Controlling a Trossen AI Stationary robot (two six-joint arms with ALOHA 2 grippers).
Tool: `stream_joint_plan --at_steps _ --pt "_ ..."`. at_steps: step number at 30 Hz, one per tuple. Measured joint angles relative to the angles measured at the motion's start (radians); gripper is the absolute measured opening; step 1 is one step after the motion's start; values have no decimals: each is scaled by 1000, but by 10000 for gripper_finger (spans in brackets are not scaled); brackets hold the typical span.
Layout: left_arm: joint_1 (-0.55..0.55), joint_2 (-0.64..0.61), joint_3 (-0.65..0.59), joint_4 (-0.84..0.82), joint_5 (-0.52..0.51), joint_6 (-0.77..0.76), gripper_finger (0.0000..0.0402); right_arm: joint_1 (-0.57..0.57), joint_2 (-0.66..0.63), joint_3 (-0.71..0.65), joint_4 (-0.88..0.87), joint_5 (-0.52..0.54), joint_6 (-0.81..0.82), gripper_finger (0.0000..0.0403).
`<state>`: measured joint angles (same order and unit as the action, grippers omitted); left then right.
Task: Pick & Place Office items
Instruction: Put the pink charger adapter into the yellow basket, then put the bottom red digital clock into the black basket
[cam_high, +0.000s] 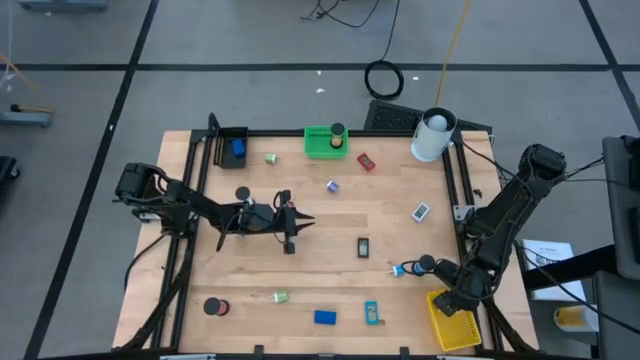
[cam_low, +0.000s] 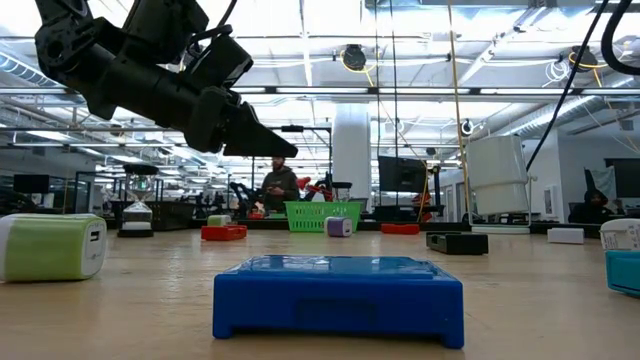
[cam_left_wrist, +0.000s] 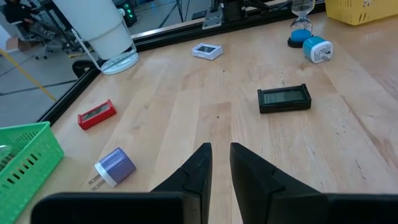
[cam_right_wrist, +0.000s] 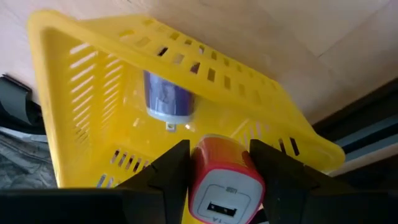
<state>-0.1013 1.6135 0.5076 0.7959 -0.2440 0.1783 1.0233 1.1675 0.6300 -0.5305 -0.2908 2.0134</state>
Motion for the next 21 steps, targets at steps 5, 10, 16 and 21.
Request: stream_joint_plan --at_steps 5,10,16,21 --pt "0 0 0 0 0 0 60 0 0 0 -4 6 -2 162" --pt "0 0 0 0 0 0 60 0 0 0 -5 6 -2 183" --pt "0 0 0 0 0 0 60 0 0 0 -7 1 2 204" --pt "0 0 0 1 0 0 60 0 -10 0 -4 -4 16 200"
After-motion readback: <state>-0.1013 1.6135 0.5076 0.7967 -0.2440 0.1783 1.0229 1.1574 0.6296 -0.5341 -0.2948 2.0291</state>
